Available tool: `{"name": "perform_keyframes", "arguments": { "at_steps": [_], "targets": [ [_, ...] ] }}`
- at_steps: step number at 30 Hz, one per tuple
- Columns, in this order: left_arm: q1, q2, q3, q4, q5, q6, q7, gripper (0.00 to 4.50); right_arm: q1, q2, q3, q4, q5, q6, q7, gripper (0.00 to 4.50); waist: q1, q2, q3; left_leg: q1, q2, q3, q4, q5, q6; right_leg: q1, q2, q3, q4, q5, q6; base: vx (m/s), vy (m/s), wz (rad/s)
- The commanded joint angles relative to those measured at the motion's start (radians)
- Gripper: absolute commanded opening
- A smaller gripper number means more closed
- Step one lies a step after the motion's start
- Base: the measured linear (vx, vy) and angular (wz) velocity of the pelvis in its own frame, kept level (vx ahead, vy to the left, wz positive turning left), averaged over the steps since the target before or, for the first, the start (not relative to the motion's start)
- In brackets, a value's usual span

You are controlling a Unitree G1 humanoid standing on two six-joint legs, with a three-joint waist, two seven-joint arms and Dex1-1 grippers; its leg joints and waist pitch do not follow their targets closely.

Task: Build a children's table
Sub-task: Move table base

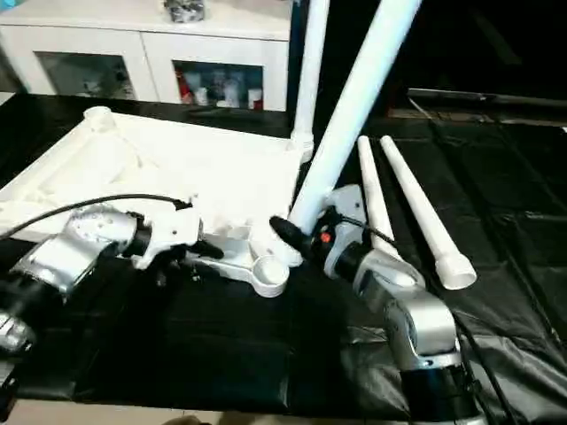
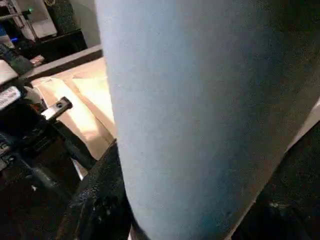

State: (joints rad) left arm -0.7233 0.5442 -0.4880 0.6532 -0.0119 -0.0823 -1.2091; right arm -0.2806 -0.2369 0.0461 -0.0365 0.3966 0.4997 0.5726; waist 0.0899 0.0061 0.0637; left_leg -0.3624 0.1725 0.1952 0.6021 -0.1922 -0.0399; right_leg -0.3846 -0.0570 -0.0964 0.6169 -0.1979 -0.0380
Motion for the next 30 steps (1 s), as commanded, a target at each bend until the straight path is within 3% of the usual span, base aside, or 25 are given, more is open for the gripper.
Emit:
{"name": "perform_keyframes", "arguments": {
  "at_steps": [1,2,5,7,9,16,22,30],
  "targets": [
    [-0.024,-0.004,-0.011,0.028,0.020,-0.029,-0.004,1.29,-0.001,-0.003,-0.005,-0.029,-0.004,-0.007,-0.001,1.94,0.002,0.016,-0.077,0.013,0.067,-0.039,-0.068,-0.152,-0.019,0.054,-0.113,0.075,-0.071,-0.111,-0.181,0.000,0.000,0.00],
    [-0.052,-0.022,-0.011,0.098,0.041,-0.073,-0.013,1.26,0.005,-0.004,-0.005,-0.035,-0.006,-0.006,0.001,1.94,0.004,0.022,-0.077,0.013,0.068,-0.041,-0.068,-0.154,-0.020,0.054,-0.115,0.075,-0.071,-0.119,-0.182,0.000,0.000,0.00],
    [-0.081,-0.039,-0.013,0.162,0.062,-0.112,-0.018,0.93,0.013,-0.007,-0.005,-0.044,-0.006,-0.005,0.002,1.94,0.003,0.020,-0.078,0.015,0.070,-0.041,-0.068,-0.163,-0.022,0.055,-0.115,0.074,-0.073,-0.123,-0.178,0.000,0.000,0.00],
    [-0.102,-0.050,-0.014,0.212,0.077,-0.139,-0.019,0.79,0.019,-0.012,-0.004,-0.051,-0.003,-0.005,0.001,1.94,0.005,0.024,-0.078,0.015,0.069,-0.041,-0.067,-0.160,-0.018,0.055,-0.114,0.075,-0.073,-0.111,-0.184,0.000,0.000,0.00],
    [-0.108,-0.054,-0.014,0.227,0.081,-0.146,-0.019,0.63,0.021,-0.013,-0.005,-0.054,-0.002,-0.004,0.000,1.94,0.006,0.021,-0.078,0.014,0.070,-0.041,-0.067,-0.159,-0.014,0.056,-0.115,0.075,-0.072,-0.110,-0.186,0.000,0.000,0.00],
    [-0.134,-0.071,-0.031,0.328,0.134,-0.167,-0.014,0.10,0.037,-0.019,0.000,-0.072,-0.003,-0.002,0.004,1.94,0.005,0.025,-0.077,0.012,0.069,-0.041,-0.067,-0.159,-0.006,0.057,-0.115,0.074,-0.078,-0.140,-0.181,0.000,0.000,0.00],
    [-0.133,-0.127,0.045,0.343,0.068,0.032,-0.017,0.00,0.023,-0.022,-0.002,-0.074,0.030,0.056,0.014,1.94,0.003,0.017,-0.074,0.013,0.066,-0.038,-0.065,-0.153,0.008,0.058,-0.118,0.073,-0.085,-0.206,-0.186,0.000,0.000,0.00],
    [-0.072,-0.188,0.098,0.225,0.018,0.229,0.039,0.00,-0.006,-0.024,0.010,-0.031,0.000,0.036,0.010,1.94,0.003,0.017,-0.076,0.015,0.072,-0.038,-0.064,-0.136,0.020,0.054,-0.118,0.073,-0.078,-0.171,-0.204,0.000,0.000,0.00]
  ]
}}
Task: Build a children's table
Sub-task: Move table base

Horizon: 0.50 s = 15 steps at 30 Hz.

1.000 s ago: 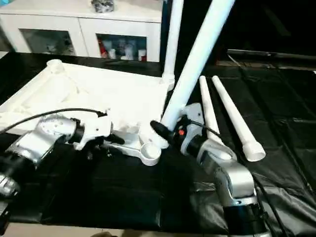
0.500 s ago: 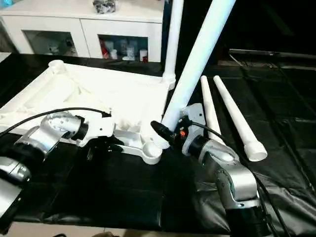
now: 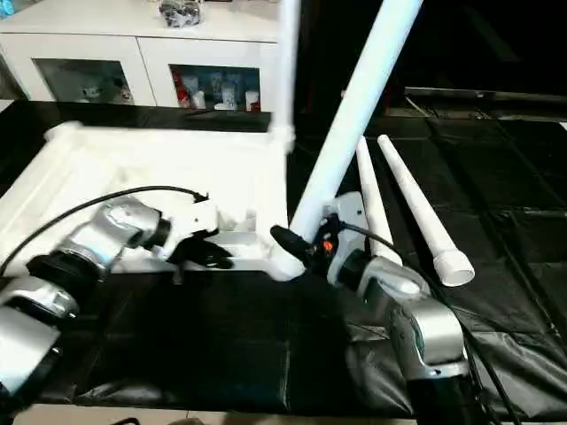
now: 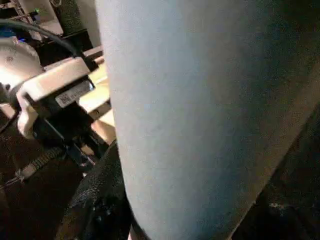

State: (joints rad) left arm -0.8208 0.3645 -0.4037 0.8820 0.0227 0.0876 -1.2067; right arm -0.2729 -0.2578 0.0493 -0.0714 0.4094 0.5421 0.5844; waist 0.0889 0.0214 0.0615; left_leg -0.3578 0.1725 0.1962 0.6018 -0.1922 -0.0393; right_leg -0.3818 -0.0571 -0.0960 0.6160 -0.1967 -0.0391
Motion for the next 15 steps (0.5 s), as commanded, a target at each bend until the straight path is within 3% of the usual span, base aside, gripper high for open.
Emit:
{"name": "perform_keyframes", "arguments": {
  "at_steps": [1,2,3,5,6,8,12,14,15],
  "targets": [
    [0.039,-0.014,0.016,-0.032,-0.020,0.083,0.044,0.00,-0.021,-0.003,0.006,0.016,-0.019,-0.010,-0.005,1.94,0.006,0.001,-0.072,0.009,0.068,-0.037,-0.063,-0.139,0.022,0.051,-0.116,0.073,-0.082,-0.187,-0.198,0.000,0.000,0.00],
    [0.055,-0.018,0.016,-0.061,-0.015,0.092,0.055,0.00,-0.029,-0.001,0.004,0.028,-0.023,-0.012,-0.009,1.94,0.006,0.001,-0.073,0.008,0.069,-0.039,-0.064,-0.138,0.020,0.053,-0.118,0.073,-0.080,-0.188,-0.198,0.000,0.000,0.00],
    [0.074,-0.017,0.014,-0.093,-0.007,0.086,0.056,0.00,-0.036,-0.001,0.005,0.038,-0.025,-0.014,-0.012,1.94,0.006,-0.005,-0.073,0.006,0.070,-0.039,-0.065,-0.133,0.022,0.054,-0.119,0.073,-0.080,-0.190,-0.195,0.000,0.000,0.00],
    [0.099,-0.014,0.010,-0.129,0.002,0.082,0.056,0.00,-0.046,0.000,0.006,0.049,-0.028,-0.015,-0.013,1.94,0.004,-0.002,-0.073,0.005,0.069,-0.039,-0.064,-0.128,0.024,0.052,-0.117,0.072,-0.082,-0.196,-0.188,0.000,0.000,0.00],
    [0.112,-0.009,0.005,-0.146,0.007,0.077,0.053,0.00,-0.050,-0.001,0.008,0.052,-0.029,-0.014,-0.012,1.94,0.005,-0.006,-0.073,0.005,0.068,-0.038,-0.064,-0.126,0.027,0.052,-0.116,0.073,-0.083,-0.199,-0.181,0.000,0.000,0.00],
    [0.136,-0.002,0.014,-0.199,-0.004,0.190,0.052,0.00,-0.062,-0.004,0.012,0.061,-0.028,-0.003,-0.007,1.94,0.004,-0.004,-0.073,0.006,0.070,-0.038,-0.065,-0.122,0.027,0.051,-0.115,0.073,-0.079,-0.198,-0.177,0.000,0.000,0.00],
    [0.142,-0.003,0.030,-0.249,-0.015,0.305,0.082,0.00,-0.069,-0.007,0.017,0.071,-0.038,-0.006,0.003,1.94,0.002,-0.005,-0.072,0.006,0.069,-0.038,-0.065,-0.113,0.030,0.050,-0.114,0.072,-0.080,-0.194,-0.179,0.000,0.000,0.00],
    [0.155,0.010,0.017,-0.279,0.007,0.310,0.089,0.00,-0.070,-0.006,0.018,0.074,-0.040,-0.008,0.004,1.94,0.001,-0.005,-0.072,0.004,0.068,-0.038,-0.065,-0.107,0.034,0.051,-0.114,0.072,-0.080,-0.189,-0.180,0.000,0.000,0.00],
    [0.170,0.015,0.011,-0.293,0.025,0.230,0.098,0.00,-0.070,-0.006,0.019,0.076,-0.041,-0.011,0.005,1.94,0.001,-0.006,-0.073,0.002,0.067,-0.038,-0.064,-0.103,0.037,0.052,-0.115,0.073,-0.081,-0.183,-0.177,0.000,0.000,0.00]
  ]
}}
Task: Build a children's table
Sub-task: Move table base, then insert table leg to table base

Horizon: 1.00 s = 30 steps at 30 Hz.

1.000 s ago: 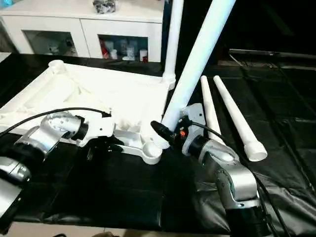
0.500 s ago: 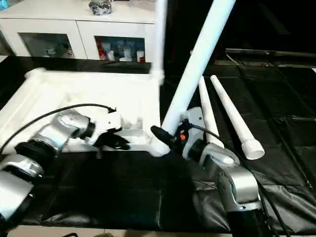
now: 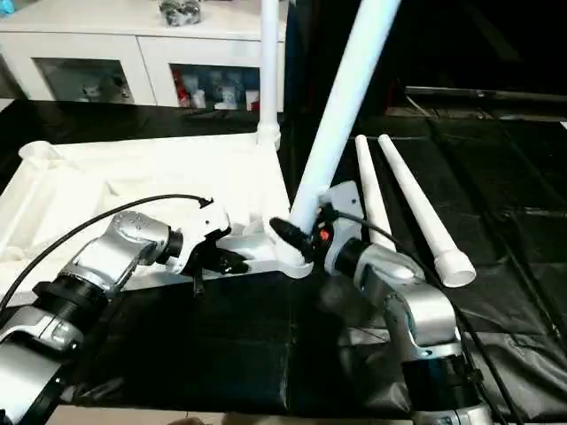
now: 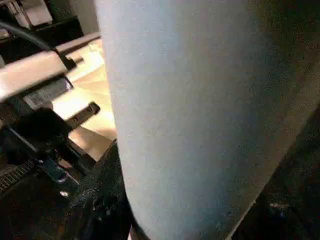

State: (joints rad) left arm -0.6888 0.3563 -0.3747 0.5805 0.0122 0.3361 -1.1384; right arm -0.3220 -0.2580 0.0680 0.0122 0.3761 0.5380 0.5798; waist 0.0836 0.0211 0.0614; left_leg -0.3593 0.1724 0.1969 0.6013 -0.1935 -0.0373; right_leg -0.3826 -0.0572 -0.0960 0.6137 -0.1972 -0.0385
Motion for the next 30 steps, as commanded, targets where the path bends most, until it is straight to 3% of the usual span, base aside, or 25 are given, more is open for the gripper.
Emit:
{"name": "perform_keyframes", "arguments": {
  "at_steps": [1,5,6,12,13,14,17,18,19,28,30],
  "targets": [
    [0.043,0.024,-0.021,0.006,0.040,-0.056,0.031,0.00,-0.021,-0.006,0.001,-0.007,-0.008,-0.007,0.010,1.94,0.005,-0.005,-0.073,0.003,0.068,-0.039,-0.064,-0.105,0.036,0.053,-0.114,0.073,-0.079,-0.182,-0.171,0.000,0.000,0.00],
    [0.065,0.040,-0.035,-0.015,0.066,-0.156,0.033,0.00,-0.017,-0.006,0.001,-0.011,-0.006,-0.009,0.012,1.94,0.004,-0.002,-0.071,0.007,0.069,-0.039,-0.067,-0.130,0.030,0.050,-0.112,0.072,-0.084,-0.218,-0.153,0.000,0.000,0.00],
    [0.066,0.041,-0.036,-0.020,0.062,-0.161,0.023,0.44,-0.015,-0.007,0.001,-0.012,-0.006,-0.010,0.013,1.94,0.003,-0.001,-0.071,0.007,0.068,-0.039,-0.067,-0.136,0.025,0.049,-0.112,0.072,-0.085,-0.223,-0.153,0.000,0.000,0.00],
    [0.054,0.051,-0.016,-0.039,0.022,-0.142,-0.038,0.98,-0.002,-0.015,-0.005,-0.027,-0.002,-0.019,0.021,1.94,0.006,0.002,-0.073,0.010,0.069,-0.039,-0.067,-0.129,0.020,0.047,-0.111,0.073,-0.080,-0.194,-0.164,0.000,0.000,0.00],
    [0.046,0.049,-0.010,-0.026,0.020,-0.149,-0.036,1.01,0.001,-0.016,-0.006,-0.030,-0.001,-0.019,0.023,1.94,0.007,0.009,-0.073,0.011,0.070,-0.040,-0.067,-0.129,0.018,0.046,-0.111,0.073,-0.079,-0.189,-0.166,0.000,0.000,0.00],
    [0.043,0.048,-0.008,-0.021,0.017,-0.152,-0.040,1.07,0.003,-0.017,-0.007,-0.031,-0.001,-0.019,0.025,1.94,0.006,0.005,-0.073,0.010,0.069,-0.039,-0.066,-0.132,0.017,0.047,-0.110,0.073,-0.080,-0.179,-0.168,0.000,0.000,0.00],
    [0.028,0.049,-0.003,0.007,0.000,-0.171,-0.081,1.07,0.007,-0.020,-0.008,-0.037,0.001,-0.021,0.031,1.94,0.007,0.004,-0.073,0.009,0.067,-0.038,-0.067,-0.137,0.018,0.049,-0.112,0.073,-0.080,-0.185,-0.169,0.000,0.000,0.00],
    [0.020,0.045,0.001,0.021,0.001,-0.180,-0.077,1.07,0.006,-0.021,-0.009,-0.036,0.002,-0.022,0.033,1.94,0.008,0.012,-0.073,0.010,0.068,-0.040,-0.066,-0.138,0.015,0.048,-0.113,0.073,-0.079,-0.184,-0.170,0.000,0.000,0.00],
    [0.015,0.041,0.004,0.031,0.001,-0.189,-0.073,1.07,0.006,-0.022,-0.009,-0.035,0.002,-0.023,0.034,1.94,0.007,0.007,-0.073,0.009,0.067,-0.039,-0.066,-0.141,0.016,0.049,-0.111,0.072,-0.082,-0.183,-0.169,0.000,0.000,0.00],
    [-0.017,-0.003,0.019,0.094,0.000,-0.253,-0.044,1.14,0.005,-0.021,-0.011,-0.039,0.002,-0.025,0.035,1.94,0.009,0.007,-0.074,0.008,0.069,-0.040,-0.066,-0.137,0.020,0.051,-0.113,0.072,-0.080,-0.162,-0.180,0.000,0.000,0.00],
    [-0.026,-0.014,0.017,0.125,0.013,-0.277,-0.027,0.86,0.004,-0.022,-0.012,-0.037,0.002,-0.027,0.037,1.94,0.008,0.006,-0.074,0.009,0.068,-0.039,-0.065,-0.144,0.020,0.051,-0.113,0.072,-0.082,-0.175,-0.176,0.000,0.000,0.00]
  ]
}}
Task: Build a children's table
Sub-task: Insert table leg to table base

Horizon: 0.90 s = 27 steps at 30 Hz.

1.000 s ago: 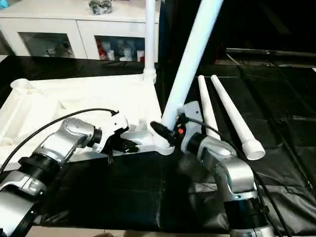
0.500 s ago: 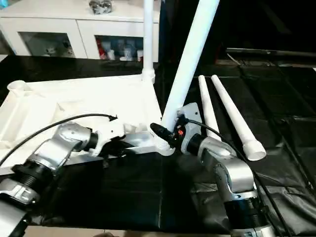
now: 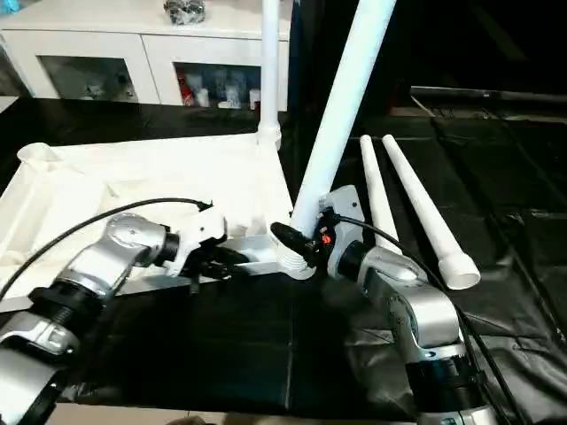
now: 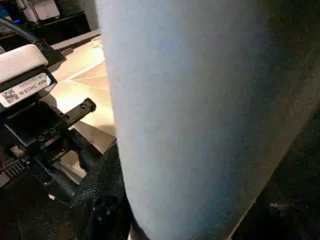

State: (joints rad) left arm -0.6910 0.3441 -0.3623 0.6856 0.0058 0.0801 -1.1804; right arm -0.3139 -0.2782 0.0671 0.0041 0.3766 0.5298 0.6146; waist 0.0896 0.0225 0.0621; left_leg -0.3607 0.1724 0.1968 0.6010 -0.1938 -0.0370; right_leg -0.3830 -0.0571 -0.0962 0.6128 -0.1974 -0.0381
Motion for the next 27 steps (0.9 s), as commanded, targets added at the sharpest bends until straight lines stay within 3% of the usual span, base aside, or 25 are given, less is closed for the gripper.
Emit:
{"name": "perform_keyframes", "arguments": {
  "at_steps": [1,11,15,23,25,27],
  "targets": [
    [-0.028,-0.003,-0.001,0.034,0.032,-0.031,0.023,0.78,-0.004,-0.003,-0.012,-0.029,0.001,-0.019,0.003,1.94,0.003,0.005,-0.074,0.010,0.068,-0.040,-0.065,-0.146,0.019,0.052,-0.113,0.072,-0.083,-0.185,-0.172,0.000,0.000,0.00],
    [-0.046,-0.009,-0.010,0.089,0.047,-0.036,0.022,0.01,-0.005,-0.004,-0.011,-0.029,-0.001,-0.022,0.003,1.94,0.002,0.005,-0.072,0.011,0.068,-0.039,-0.066,-0.155,0.018,0.051,-0.115,0.072,-0.084,-0.192,-0.176,0.000,0.000,0.00],
    [-0.052,-0.012,-0.001,0.113,0.052,-0.048,0.020,0.00,-0.007,-0.002,-0.010,-0.026,0.000,-0.015,-0.001,1.94,0.002,0.005,-0.070,0.013,0.068,-0.040,-0.067,-0.172,0.013,0.050,-0.115,0.072,-0.091,-0.248,-0.160,0.000,0.000,0.00],
    [-0.044,-0.005,0.018,0.100,0.018,-0.065,-0.032,0.00,-0.030,-0.015,0.010,0.013,-0.027,-0.025,0.008,1.94,0.002,0.002,-0.073,0.010,0.069,-0.040,-0.066,-0.144,0.018,0.051,-0.116,0.073,-0.083,-0.196,-0.173,0.000,0.000,0.00],
    [-0.038,0.005,0.018,0.101,0.016,-0.068,-0.051,0.00,-0.041,-0.019,0.015,0.045,-0.033,-0.024,0.016,1.94,0.003,-0.005,-0.074,0.009,0.068,-0.039,-0.066,-0.132,0.026,0.052,-0.116,0.072,-0.081,-0.182,-0.178,0.000,0.000,0.00],
    [-0.034,0.010,0.016,0.099,0.017,-0.075,-0.058,0.00,-0.045,-0.019,0.016,0.059,-0.035,-0.026,0.020,1.94,0.002,0.000,-0.074,0.009,0.069,-0.039,-0.066,-0.129,0.028,0.050,-0.115,0.072,-0.081,-0.184,-0.181,0.000,0.000,0.00]
  ]
}}
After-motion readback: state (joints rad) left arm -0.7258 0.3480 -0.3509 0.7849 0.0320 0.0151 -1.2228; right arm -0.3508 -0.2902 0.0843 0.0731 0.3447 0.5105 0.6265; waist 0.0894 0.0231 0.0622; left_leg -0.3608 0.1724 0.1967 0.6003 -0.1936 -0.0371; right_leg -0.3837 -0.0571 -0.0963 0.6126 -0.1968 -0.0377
